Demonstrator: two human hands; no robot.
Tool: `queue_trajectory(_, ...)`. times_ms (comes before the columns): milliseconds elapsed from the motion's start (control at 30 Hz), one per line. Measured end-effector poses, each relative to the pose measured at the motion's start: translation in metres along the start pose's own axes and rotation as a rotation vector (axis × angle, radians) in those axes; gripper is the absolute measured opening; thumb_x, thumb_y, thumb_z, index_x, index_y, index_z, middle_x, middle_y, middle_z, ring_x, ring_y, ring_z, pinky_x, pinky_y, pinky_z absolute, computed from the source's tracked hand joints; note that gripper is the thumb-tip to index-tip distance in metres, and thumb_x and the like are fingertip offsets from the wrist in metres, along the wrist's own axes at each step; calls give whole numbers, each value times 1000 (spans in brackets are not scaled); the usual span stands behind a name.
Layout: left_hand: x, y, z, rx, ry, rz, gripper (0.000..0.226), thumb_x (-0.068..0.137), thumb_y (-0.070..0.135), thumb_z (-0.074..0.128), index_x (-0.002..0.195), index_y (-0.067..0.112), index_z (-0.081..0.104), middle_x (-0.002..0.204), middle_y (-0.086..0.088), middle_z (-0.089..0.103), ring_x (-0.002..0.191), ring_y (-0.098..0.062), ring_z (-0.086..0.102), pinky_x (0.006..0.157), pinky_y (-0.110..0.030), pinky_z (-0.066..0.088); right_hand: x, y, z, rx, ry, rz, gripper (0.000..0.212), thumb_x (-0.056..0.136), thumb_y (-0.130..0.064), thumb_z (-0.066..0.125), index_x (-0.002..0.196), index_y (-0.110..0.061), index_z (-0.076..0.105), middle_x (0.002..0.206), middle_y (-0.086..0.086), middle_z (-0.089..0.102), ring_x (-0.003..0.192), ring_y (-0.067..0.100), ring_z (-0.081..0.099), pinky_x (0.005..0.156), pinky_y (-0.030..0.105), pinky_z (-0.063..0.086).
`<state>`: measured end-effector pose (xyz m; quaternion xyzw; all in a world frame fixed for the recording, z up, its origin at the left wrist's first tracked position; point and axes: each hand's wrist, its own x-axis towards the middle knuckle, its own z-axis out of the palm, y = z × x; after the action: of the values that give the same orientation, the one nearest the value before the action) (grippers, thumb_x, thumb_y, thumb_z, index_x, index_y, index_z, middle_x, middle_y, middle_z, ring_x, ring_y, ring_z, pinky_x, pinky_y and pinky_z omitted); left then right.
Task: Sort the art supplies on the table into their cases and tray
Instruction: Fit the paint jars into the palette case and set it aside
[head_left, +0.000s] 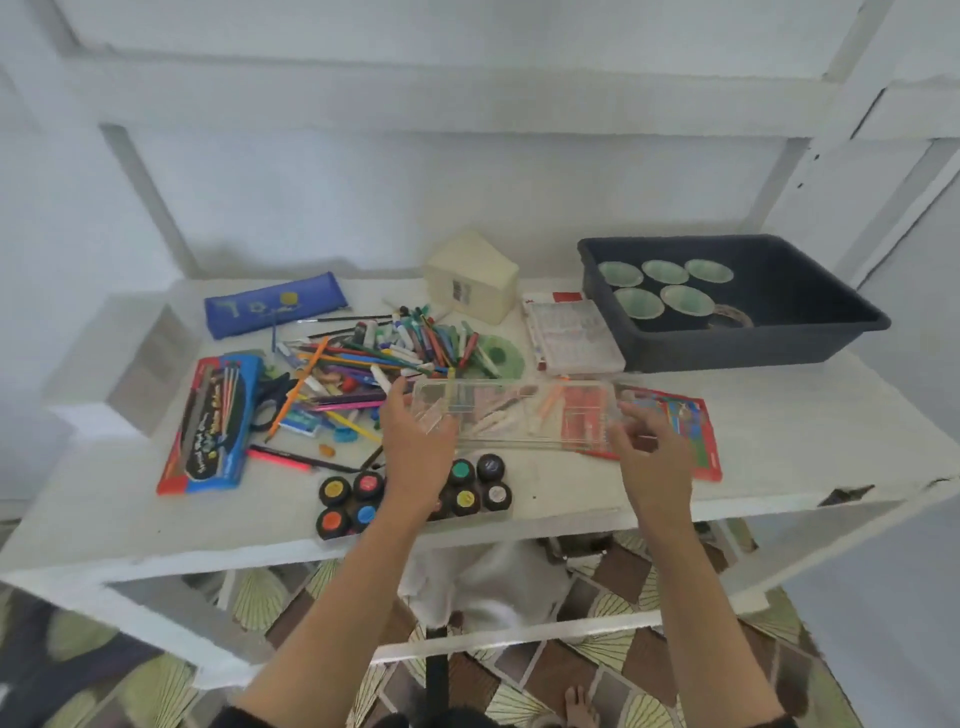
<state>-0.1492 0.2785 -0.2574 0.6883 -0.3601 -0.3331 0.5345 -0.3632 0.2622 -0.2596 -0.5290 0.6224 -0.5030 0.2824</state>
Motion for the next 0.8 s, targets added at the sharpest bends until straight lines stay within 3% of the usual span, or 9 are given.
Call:
queue_trajectory(67, 2, -16, -31, 78, 55, -53, 67, 87, 14, 63, 146, 17, 31, 143, -5, 34, 130, -21, 39, 107, -39, 38, -9, -3, 23, -47, -126, -3, 24, 87, -16, 66, 110, -10, 65, 83, 6, 60, 70, 7, 52, 61, 3, 40)
queue_trajectory(167, 0, -34, -69, 162, 119, -93, 60, 89, 12, 60, 144, 14, 37, 134, -7, 38, 124, -22, 44, 93, -26, 37, -21, -4, 48, -95, -322, 51, 24, 86, -16, 68, 108, -11, 63, 77, 1, 58, 68, 10, 53, 57, 7, 42)
queue_trajectory(267, -5, -49, -94, 269, 155, -106, 54, 88, 13, 59, 140, 13, 44, 129, -9, 44, 123, -27, 42, 99, -36, 37, -29, 0, 64, -161, -417, 86, 27, 85, -21, 68, 110, -10, 64, 78, -1, 60, 70, 14, 57, 66, 22, 46)
queue_trajectory(333, -9, -59, -104, 380, 173, -121, 49, 90, 20, 58, 137, 15, 48, 132, -11, 47, 127, -29, 35, 105, -43, 31, -32, 4, 70, -200, -439, 94, 27, 85, -24, 68, 108, -11, 64, 78, -1, 62, 70, 11, 57, 65, 21, 42)
queue_trajectory(433, -15, -72, -107, 441, 147, -129, 46, 92, 28, 56, 137, 20, 49, 130, -10, 49, 126, -29, 35, 103, -46, 33, -35, 8, 73, -242, -431, 106, 24, 85, -25, 69, 104, -11, 63, 73, -1, 61, 69, 6, 56, 58, 17, 37)
queue_trajectory(667, -17, -86, -101, 494, 165, -114, 44, 88, 21, 59, 131, 19, 53, 119, -6, 51, 117, -25, 40, 95, -44, 34, -36, 17, 75, -357, -412, 137, 26, 83, -27, 70, 101, -9, 66, 77, 9, 68, 76, 19, 62, 67, 28, 43)
queue_trajectory(800, -11, -86, -105, 533, 219, -90, 33, 91, 29, 59, 123, 21, 59, 115, -5, 52, 116, -24, 40, 91, -45, 33, -36, 17, 76, -355, -414, 136, 23, 84, -27, 70, 97, -9, 65, 73, 4, 64, 68, 11, 57, 57, 23, 39)
